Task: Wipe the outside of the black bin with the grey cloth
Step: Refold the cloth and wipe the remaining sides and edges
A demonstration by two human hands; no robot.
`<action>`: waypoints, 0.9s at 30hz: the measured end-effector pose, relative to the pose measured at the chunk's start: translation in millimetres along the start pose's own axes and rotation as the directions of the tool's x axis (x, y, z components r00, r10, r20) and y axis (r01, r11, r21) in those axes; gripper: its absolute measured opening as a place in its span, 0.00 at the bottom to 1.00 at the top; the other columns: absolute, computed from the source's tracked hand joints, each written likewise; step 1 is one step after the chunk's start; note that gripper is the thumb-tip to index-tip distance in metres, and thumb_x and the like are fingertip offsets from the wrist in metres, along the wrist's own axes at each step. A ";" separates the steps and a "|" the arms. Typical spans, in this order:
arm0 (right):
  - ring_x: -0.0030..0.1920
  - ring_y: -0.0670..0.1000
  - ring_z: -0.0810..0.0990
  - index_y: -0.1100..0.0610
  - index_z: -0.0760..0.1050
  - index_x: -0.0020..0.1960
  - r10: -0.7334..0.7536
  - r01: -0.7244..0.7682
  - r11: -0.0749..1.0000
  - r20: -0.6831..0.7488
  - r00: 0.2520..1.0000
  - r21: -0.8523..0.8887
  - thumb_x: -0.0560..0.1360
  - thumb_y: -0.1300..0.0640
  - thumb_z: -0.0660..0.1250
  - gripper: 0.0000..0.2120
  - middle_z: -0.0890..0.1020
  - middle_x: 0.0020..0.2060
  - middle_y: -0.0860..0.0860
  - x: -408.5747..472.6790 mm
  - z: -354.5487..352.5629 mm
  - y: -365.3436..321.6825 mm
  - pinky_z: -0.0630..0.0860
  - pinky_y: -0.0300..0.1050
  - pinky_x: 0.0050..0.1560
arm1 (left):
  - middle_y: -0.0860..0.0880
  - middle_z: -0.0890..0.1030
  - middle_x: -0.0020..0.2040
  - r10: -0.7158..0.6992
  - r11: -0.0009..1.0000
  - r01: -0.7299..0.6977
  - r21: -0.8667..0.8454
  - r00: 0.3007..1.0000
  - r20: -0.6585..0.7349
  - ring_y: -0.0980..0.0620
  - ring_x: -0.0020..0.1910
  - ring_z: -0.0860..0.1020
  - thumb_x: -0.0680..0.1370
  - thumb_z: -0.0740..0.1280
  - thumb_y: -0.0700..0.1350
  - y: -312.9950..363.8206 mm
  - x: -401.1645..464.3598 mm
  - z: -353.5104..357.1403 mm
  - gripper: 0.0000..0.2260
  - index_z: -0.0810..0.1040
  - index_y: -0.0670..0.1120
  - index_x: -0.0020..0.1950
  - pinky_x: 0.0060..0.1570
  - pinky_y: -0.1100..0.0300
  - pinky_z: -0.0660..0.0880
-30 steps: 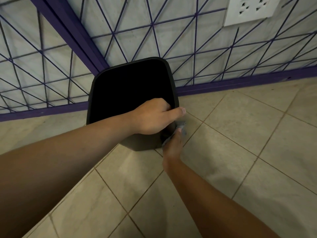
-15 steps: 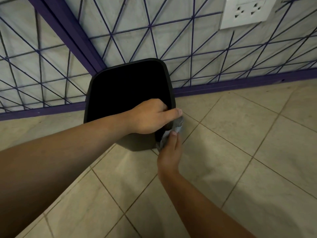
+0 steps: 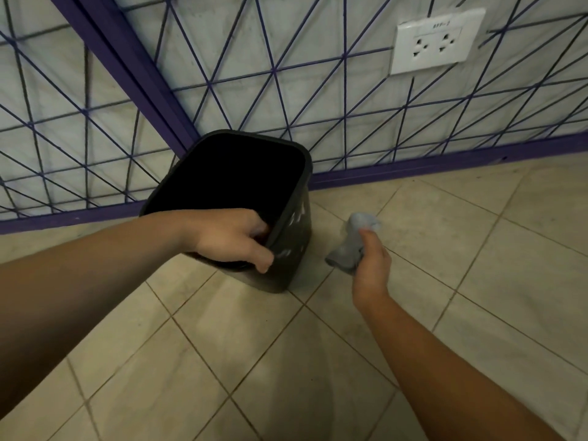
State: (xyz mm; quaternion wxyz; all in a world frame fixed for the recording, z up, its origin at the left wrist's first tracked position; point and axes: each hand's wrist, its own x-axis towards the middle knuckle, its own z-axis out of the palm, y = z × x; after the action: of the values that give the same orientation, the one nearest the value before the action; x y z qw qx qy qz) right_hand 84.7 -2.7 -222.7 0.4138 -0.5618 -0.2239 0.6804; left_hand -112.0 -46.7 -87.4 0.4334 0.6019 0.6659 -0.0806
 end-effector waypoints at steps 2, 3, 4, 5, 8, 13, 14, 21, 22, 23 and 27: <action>0.53 0.51 0.82 0.54 0.80 0.60 -0.003 0.004 1.000 0.044 0.999 -0.024 0.81 0.58 0.69 0.08 0.83 0.49 0.48 0.2 -2.0 -0.2 0.78 0.46 0.58 | 0.53 0.81 0.42 -0.057 0.998 0.058 -0.020 0.997 0.045 0.51 0.44 0.80 0.57 0.68 0.62 -2.6 -6.1 1.9 0.20 0.79 0.53 0.43 0.44 0.55 0.75; 0.50 0.49 0.82 0.51 0.79 0.56 -0.011 0.014 0.998 0.055 0.998 -0.057 0.79 0.61 0.71 0.08 0.83 0.48 0.47 -0.2 -2.8 1.5 0.78 0.45 0.56 | 0.52 0.81 0.49 -0.079 0.995 0.081 -0.049 0.996 0.042 0.50 0.50 0.80 0.58 0.69 0.63 -2.2 -7.4 3.7 0.25 0.79 0.54 0.51 0.50 0.54 0.77; 0.48 0.47 0.82 0.50 0.78 0.54 -0.033 0.039 0.993 0.057 0.998 -0.111 0.78 0.63 0.72 0.10 0.83 0.46 0.47 -1.2 -3.8 4.2 0.79 0.42 0.53 | 0.52 0.79 0.56 -0.107 0.989 0.108 -0.101 0.994 0.016 0.49 0.56 0.78 0.60 0.69 0.65 -0.3 -6.9 5.7 0.31 0.77 0.54 0.60 0.57 0.52 0.77; 0.47 0.48 0.81 0.51 0.77 0.54 -0.063 0.072 0.981 0.054 0.997 -0.182 0.77 0.66 0.72 0.11 0.82 0.45 0.47 -2.9 -4.1 7.2 0.78 0.39 0.49 | 0.51 0.77 0.62 -0.125 0.979 0.119 -0.163 0.992 -0.031 0.48 0.60 0.77 0.65 0.69 0.66 2.5 -5.2 8.5 0.35 0.72 0.53 0.68 0.63 0.50 0.74; 0.48 0.53 0.80 0.56 0.76 0.55 -0.085 0.093 0.934 0.038 0.996 -0.344 0.78 0.67 0.69 0.09 0.81 0.42 0.49 -8.0 -2.5 15.4 0.77 0.41 0.45 | 0.49 0.75 0.67 -0.106 0.958 0.038 -0.286 0.968 -0.225 0.47 0.65 0.74 0.81 0.60 0.61 9.7 2.4 23.1 0.26 0.64 0.51 0.76 0.70 0.47 0.69; 0.42 0.47 0.80 0.53 0.76 0.50 0.066 -0.056 0.982 0.054 0.996 -0.180 0.86 0.61 0.56 0.12 0.79 0.42 0.50 -35.5 9.2 16.2 0.77 0.42 0.46 | 0.47 0.77 0.66 -0.046 0.978 -0.041 -0.207 0.917 -0.396 0.47 0.65 0.76 0.84 0.51 0.57 18.1 5.0 43.2 0.20 0.65 0.51 0.74 0.68 0.48 0.71; 0.40 0.45 0.81 0.52 0.76 0.48 0.072 -0.062 0.993 0.107 0.992 -0.098 0.86 0.61 0.55 0.14 0.80 0.42 0.49 -44.4 16.3 16.3 0.78 0.38 0.42 | 0.47 0.78 0.63 -0.046 0.975 -0.047 -0.217 0.913 -0.406 0.48 0.63 0.76 0.84 0.50 0.57 18.1 6.3 42.6 0.19 0.68 0.51 0.70 0.67 0.49 0.71; 0.76 0.45 0.73 0.52 0.64 0.82 -0.054 -0.030 0.979 0.396 0.917 0.202 0.83 0.33 0.53 0.34 0.74 0.77 0.51 -75.6 81.8 20.7 0.73 0.39 0.74 | 0.55 0.76 0.39 0.020 0.978 -0.116 -0.175 0.881 -0.472 0.58 0.41 0.75 0.85 0.50 0.54 17.7 15.1 38.9 0.15 0.71 0.53 0.45 0.49 0.59 0.70; 0.80 0.48 0.68 0.52 0.60 0.84 -0.024 -0.052 0.982 0.389 0.921 0.184 0.76 0.24 0.55 0.45 0.69 0.80 0.52 -73.9 86.0 21.9 0.67 0.47 0.80 | 0.55 0.75 0.38 0.020 0.979 -0.114 -0.169 0.878 -0.478 0.60 0.40 0.75 0.85 0.50 0.54 17.1 16.1 38.9 0.15 0.70 0.54 0.44 0.47 0.60 0.70; 0.82 0.50 0.64 0.50 0.59 0.84 0.003 -0.067 0.986 0.385 0.923 0.153 0.67 0.16 0.56 0.57 0.66 0.82 0.53 -68.7 91.1 24.7 0.61 0.53 0.83 | 0.56 0.75 0.37 0.024 0.979 -0.119 -0.165 0.873 -0.487 0.62 0.38 0.75 0.85 0.50 0.53 17.1 16.9 38.1 0.15 0.70 0.54 0.43 0.45 0.62 0.69; 0.84 0.52 0.59 0.43 0.62 0.82 -0.088 0.086 0.996 0.272 0.958 0.018 0.58 0.09 0.53 0.61 0.65 0.82 0.51 -7.3 106.9 53.8 0.55 0.62 0.83 | 0.55 0.81 0.47 0.040 0.980 -0.129 -0.153 0.875 -0.482 0.61 0.49 0.79 0.85 0.50 0.53 13.3 18.8 35.3 0.15 0.75 0.53 0.50 0.53 0.59 0.72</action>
State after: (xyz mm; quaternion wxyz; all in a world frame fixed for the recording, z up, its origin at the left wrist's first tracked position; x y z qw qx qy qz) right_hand -33.4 -21.5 -231.1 0.4103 -0.4513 -0.3013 0.7330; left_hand -81.5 -51.6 -116.1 0.3122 0.5902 0.7294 0.1493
